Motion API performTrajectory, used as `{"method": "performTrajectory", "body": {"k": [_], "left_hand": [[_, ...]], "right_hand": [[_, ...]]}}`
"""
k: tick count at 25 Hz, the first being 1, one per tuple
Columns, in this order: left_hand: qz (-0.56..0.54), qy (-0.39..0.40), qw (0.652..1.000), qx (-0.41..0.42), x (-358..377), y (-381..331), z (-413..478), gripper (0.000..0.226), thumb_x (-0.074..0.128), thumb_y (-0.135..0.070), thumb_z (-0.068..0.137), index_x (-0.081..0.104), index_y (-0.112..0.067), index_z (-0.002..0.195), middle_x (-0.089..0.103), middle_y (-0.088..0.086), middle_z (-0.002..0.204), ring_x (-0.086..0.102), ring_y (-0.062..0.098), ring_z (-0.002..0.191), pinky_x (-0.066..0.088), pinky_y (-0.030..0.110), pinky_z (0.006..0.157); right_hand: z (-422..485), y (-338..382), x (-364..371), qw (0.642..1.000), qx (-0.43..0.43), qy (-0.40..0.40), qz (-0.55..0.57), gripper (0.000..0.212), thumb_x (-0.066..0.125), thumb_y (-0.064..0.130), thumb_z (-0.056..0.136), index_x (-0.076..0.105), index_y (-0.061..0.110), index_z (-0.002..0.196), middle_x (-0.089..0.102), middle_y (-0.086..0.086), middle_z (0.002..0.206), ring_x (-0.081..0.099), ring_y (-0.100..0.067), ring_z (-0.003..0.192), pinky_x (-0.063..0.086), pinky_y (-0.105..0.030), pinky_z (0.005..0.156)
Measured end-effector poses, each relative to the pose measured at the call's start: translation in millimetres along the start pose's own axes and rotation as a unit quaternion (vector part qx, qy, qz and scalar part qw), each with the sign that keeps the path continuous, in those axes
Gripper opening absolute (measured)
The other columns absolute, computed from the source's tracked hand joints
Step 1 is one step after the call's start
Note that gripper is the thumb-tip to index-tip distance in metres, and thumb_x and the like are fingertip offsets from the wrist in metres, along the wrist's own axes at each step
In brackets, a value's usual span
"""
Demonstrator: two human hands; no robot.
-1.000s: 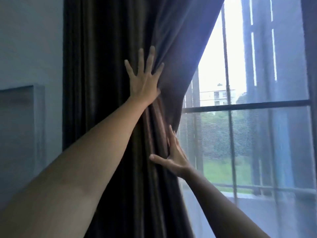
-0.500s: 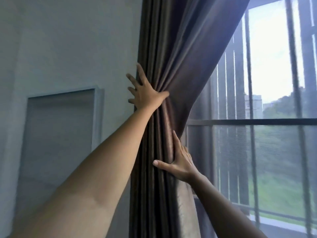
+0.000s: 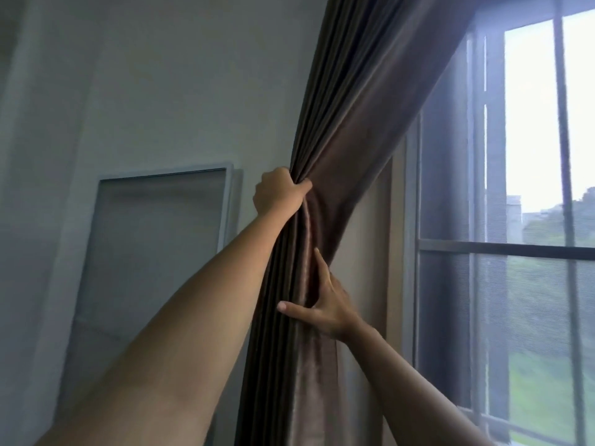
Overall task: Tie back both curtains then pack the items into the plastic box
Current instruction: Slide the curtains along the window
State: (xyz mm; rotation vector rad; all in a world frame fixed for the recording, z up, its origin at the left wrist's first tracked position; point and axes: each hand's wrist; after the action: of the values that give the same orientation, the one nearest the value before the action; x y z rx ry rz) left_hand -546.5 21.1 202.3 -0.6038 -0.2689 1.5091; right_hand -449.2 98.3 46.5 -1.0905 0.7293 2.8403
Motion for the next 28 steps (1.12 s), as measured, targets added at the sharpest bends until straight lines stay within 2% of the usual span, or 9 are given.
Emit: {"method": "performTrajectory", "body": {"k": [4, 10, 14, 17, 19, 22, 25, 26, 28], "left_hand": [[0.037, -0.018, 0.999, 0.003, -20, 27, 12, 0.036, 0.058, -0.045, 0.083, 0.062, -0.009, 0.088, 0.062, 0.005, 0.080, 0.057, 0.025, 0.073, 0.039, 0.031, 0.059], [0.077, -0.019, 0.997, 0.012, -41, 41, 19, 0.035, 0.056, -0.045, 0.084, 0.062, -0.011, 0.088, 0.065, 0.005, 0.082, 0.062, 0.028, 0.077, 0.044, 0.032, 0.061], [0.106, 0.000, 0.994, 0.038, -33, 28, 1, 0.038, 0.054, -0.044, 0.087, 0.057, -0.011, 0.104, 0.059, 0.003, 0.088, 0.057, 0.023, 0.079, 0.041, 0.032, 0.063], [0.108, -0.012, 0.992, 0.058, -21, 21, -15, 0.052, 0.058, -0.044, 0.086, 0.044, -0.010, 0.123, 0.060, 0.010, 0.108, 0.061, 0.030, 0.094, 0.043, 0.035, 0.066], [0.075, -0.015, 0.995, 0.060, -11, 12, -26, 0.074, 0.063, -0.042, 0.083, 0.026, -0.011, 0.140, 0.051, 0.014, 0.130, 0.054, 0.033, 0.113, 0.049, 0.043, 0.078], [0.087, -0.019, 0.989, 0.115, 2, -8, -48, 0.098, 0.068, -0.038, 0.081, 0.001, -0.019, 0.150, 0.013, 0.015, 0.157, 0.025, 0.035, 0.139, 0.037, 0.052, 0.105], [0.189, -0.017, 0.948, 0.255, 11, -31, -71, 0.094, 0.064, -0.039, 0.082, 0.000, -0.029, 0.150, -0.007, 0.012, 0.159, 0.004, 0.032, 0.146, 0.018, 0.059, 0.111], [0.203, -0.002, 0.937, 0.283, 15, -42, -80, 0.090, 0.063, -0.039, 0.083, 0.003, -0.031, 0.150, -0.008, 0.009, 0.159, 0.001, 0.030, 0.147, 0.014, 0.060, 0.111], [0.210, 0.025, 0.934, 0.288, 22, -68, -99, 0.088, 0.061, -0.038, 0.082, 0.006, -0.032, 0.150, -0.008, 0.005, 0.160, -0.002, 0.028, 0.147, 0.009, 0.062, 0.112]], "right_hand": [[15, 18, 27, 0.999, -0.016, 0.034, -0.018, 0.129, 0.055, 0.090, 0.046, -0.014, 0.040, 0.144, 0.017, -0.003, 0.158, 0.024, -0.026, 0.142, 0.026, -0.050, 0.113], [26, 36, 45, 0.997, -0.040, 0.061, -0.006, 0.127, 0.058, 0.086, 0.050, -0.014, 0.040, 0.144, 0.014, -0.001, 0.158, 0.025, -0.026, 0.141, 0.027, -0.050, 0.113], [15, 22, 35, 0.997, -0.027, 0.066, 0.033, 0.129, 0.061, 0.086, 0.047, -0.013, 0.041, 0.144, 0.013, 0.002, 0.158, 0.022, -0.022, 0.142, 0.028, -0.049, 0.114], [-4, 6, 22, 0.995, -0.010, 0.085, 0.043, 0.128, 0.064, 0.082, 0.050, -0.011, 0.041, 0.145, 0.011, 0.003, 0.158, 0.019, -0.020, 0.143, 0.026, -0.047, 0.115], [-19, -5, 7, 0.995, 0.006, 0.094, 0.041, 0.125, 0.065, 0.080, 0.053, -0.008, 0.038, 0.146, 0.010, 0.004, 0.158, 0.017, -0.019, 0.143, 0.025, -0.045, 0.116], [-46, -19, -21, 0.992, 0.052, 0.101, 0.046, 0.117, 0.057, 0.082, 0.059, -0.001, 0.034, 0.148, 0.012, 0.002, 0.158, 0.018, -0.018, 0.144, 0.023, -0.043, 0.117], [-76, -33, -51, 0.992, 0.095, 0.084, 0.029, 0.108, 0.040, 0.087, 0.062, 0.007, 0.033, 0.148, 0.019, -0.001, 0.157, 0.022, -0.019, 0.143, 0.022, -0.041, 0.117], [-88, -39, -64, 0.991, 0.106, 0.075, 0.022, 0.106, 0.037, 0.087, 0.063, 0.009, 0.032, 0.149, 0.021, -0.002, 0.156, 0.023, -0.019, 0.143, 0.022, -0.040, 0.117], [-116, -48, -94, 0.990, 0.125, 0.060, 0.009, 0.102, 0.034, 0.085, 0.067, 0.012, 0.029, 0.149, 0.024, -0.003, 0.156, 0.024, -0.020, 0.142, 0.022, -0.040, 0.117]]}}
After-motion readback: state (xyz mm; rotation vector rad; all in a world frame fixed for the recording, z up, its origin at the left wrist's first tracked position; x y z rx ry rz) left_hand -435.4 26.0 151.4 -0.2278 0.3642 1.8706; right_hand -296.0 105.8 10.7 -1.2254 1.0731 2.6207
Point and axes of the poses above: each hand's wrist, its own z-axis towards the middle knuckle, its own x-axis out of the palm, y = z × x
